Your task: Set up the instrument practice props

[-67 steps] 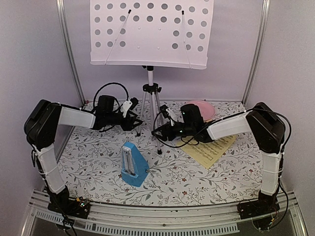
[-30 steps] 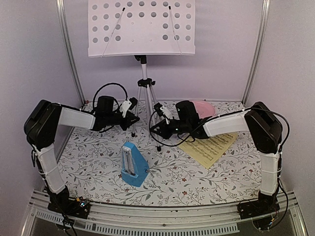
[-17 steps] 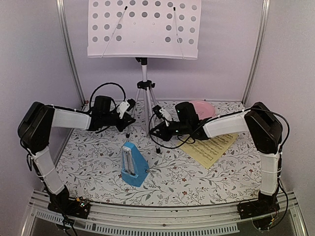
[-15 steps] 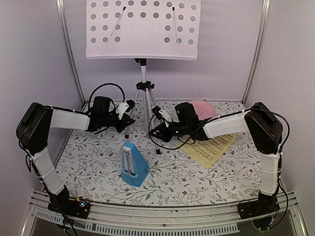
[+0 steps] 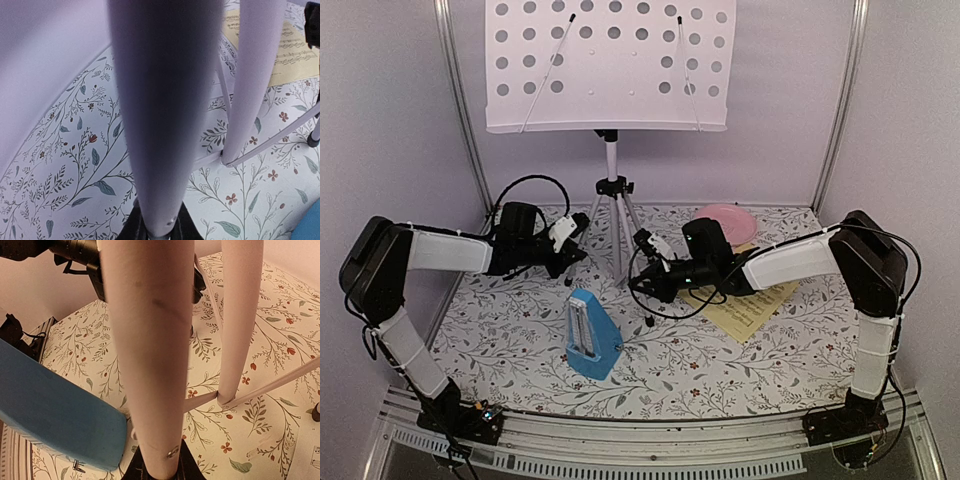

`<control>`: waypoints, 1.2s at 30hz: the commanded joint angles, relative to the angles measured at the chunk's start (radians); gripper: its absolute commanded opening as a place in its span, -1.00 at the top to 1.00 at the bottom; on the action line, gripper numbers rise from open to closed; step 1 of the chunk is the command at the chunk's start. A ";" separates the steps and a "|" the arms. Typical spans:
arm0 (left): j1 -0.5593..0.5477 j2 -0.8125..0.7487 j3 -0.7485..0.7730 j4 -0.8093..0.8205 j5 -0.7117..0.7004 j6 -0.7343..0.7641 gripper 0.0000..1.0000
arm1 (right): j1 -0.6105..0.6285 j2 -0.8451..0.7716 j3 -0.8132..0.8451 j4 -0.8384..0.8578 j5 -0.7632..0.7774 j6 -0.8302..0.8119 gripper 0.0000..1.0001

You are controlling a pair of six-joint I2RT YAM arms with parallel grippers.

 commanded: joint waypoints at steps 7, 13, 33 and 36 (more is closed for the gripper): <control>0.095 -0.057 -0.044 -0.062 -0.166 0.026 1.00 | -0.007 -0.052 -0.126 -0.159 -0.029 0.052 1.00; 0.102 -0.066 -0.085 -0.060 -0.156 0.014 1.00 | -0.001 -0.055 -0.134 -0.173 -0.038 0.039 1.00; 0.058 -0.172 -0.157 0.009 -0.028 -0.096 0.09 | 0.018 0.038 -0.004 -0.193 -0.078 0.032 1.00; 0.043 -0.232 -0.174 0.016 0.000 -0.122 -0.12 | 0.018 0.047 0.011 -0.194 -0.084 0.028 1.00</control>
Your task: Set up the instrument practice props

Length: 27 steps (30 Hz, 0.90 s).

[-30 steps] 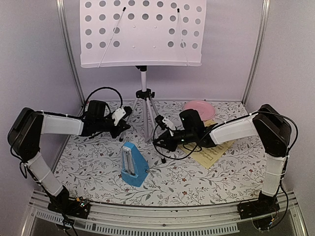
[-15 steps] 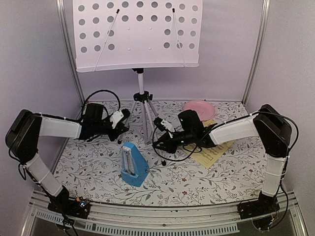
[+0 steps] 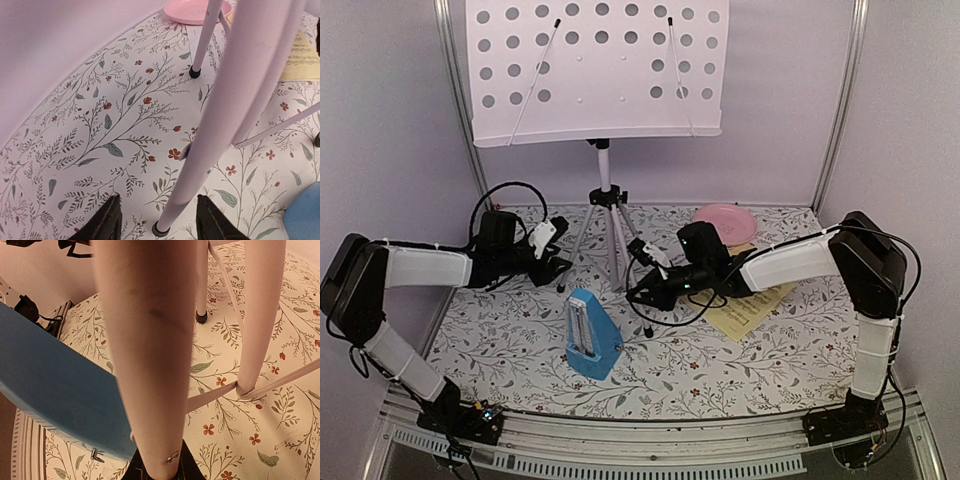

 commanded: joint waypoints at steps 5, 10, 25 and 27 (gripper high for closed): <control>-0.035 -0.133 0.020 0.012 0.040 -0.083 -0.30 | -0.006 0.064 0.013 -0.125 -0.018 0.049 1.00; -0.076 -0.074 0.138 -0.009 0.079 -0.090 -0.35 | -0.007 0.069 0.013 -0.123 -0.012 0.045 1.00; -0.135 0.067 0.321 -0.040 0.116 -0.026 -0.16 | -0.007 0.075 0.013 -0.127 -0.015 0.054 1.00; -0.136 0.074 0.321 -0.030 0.117 -0.019 -0.10 | -0.006 0.075 0.013 -0.128 -0.012 0.055 1.00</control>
